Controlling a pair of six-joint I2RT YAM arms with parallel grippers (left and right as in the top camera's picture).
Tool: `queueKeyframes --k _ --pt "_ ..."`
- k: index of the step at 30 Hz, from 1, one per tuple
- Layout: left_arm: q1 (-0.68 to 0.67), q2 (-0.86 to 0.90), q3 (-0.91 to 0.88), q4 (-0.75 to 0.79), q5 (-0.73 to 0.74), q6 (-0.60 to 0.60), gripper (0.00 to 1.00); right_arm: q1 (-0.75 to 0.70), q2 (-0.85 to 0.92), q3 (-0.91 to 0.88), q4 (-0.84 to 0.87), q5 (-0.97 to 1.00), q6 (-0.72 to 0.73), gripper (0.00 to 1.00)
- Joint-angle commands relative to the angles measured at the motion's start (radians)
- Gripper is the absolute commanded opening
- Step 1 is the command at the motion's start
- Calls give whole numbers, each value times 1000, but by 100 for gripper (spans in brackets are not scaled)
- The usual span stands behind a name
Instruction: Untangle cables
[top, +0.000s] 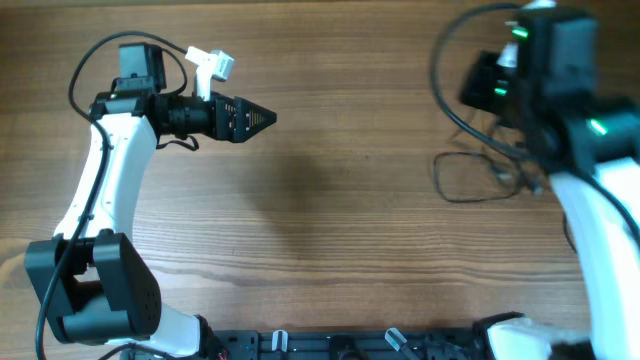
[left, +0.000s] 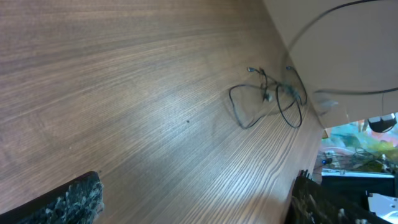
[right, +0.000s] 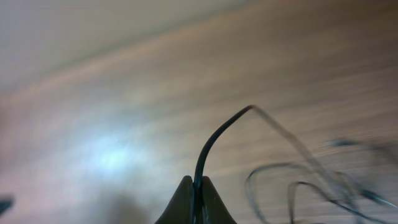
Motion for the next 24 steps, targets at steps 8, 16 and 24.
queueKeyframes --k 8,16,24 --pt "98 9 -2 36 18 19 99 318 74 49 197 -219 2 4" --pt "140 9 -2 33 18 19 100 318 -78 158 300 -295 -48 4" --pt "137 9 -2 8 26 19 100 315 92 176 74 -66 -120 4"
